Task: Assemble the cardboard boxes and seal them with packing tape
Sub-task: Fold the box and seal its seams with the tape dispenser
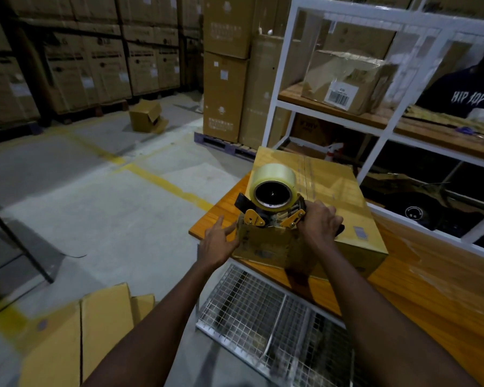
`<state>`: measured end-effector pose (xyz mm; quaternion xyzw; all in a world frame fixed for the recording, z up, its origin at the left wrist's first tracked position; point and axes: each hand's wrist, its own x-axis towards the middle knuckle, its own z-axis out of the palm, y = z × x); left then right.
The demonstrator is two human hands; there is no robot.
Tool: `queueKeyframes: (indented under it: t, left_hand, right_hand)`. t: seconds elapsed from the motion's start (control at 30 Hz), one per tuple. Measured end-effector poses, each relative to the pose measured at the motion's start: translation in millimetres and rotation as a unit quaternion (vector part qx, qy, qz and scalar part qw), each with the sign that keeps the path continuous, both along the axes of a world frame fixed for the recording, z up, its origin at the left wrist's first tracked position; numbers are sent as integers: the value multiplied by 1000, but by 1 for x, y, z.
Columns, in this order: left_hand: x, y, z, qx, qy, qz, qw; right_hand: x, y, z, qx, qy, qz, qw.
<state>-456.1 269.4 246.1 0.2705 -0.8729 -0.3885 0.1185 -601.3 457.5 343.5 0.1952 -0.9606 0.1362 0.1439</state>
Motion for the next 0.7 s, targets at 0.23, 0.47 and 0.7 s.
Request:
queueKeyframes:
  t: [0.23,0.47,0.7]
  left_hand:
    - [-14,-11,12,-160,77,18,984]
    - [-29,-2,3,-129,82,27,988]
    - [-25,0,4,-193,66,40,978]
  right_hand:
    - [-2,1,-1,2,0,5,1000]
    - [-6,0,-5,5,-3,14,1000]
    - [-12,25,-4,-3,0,23,1000]
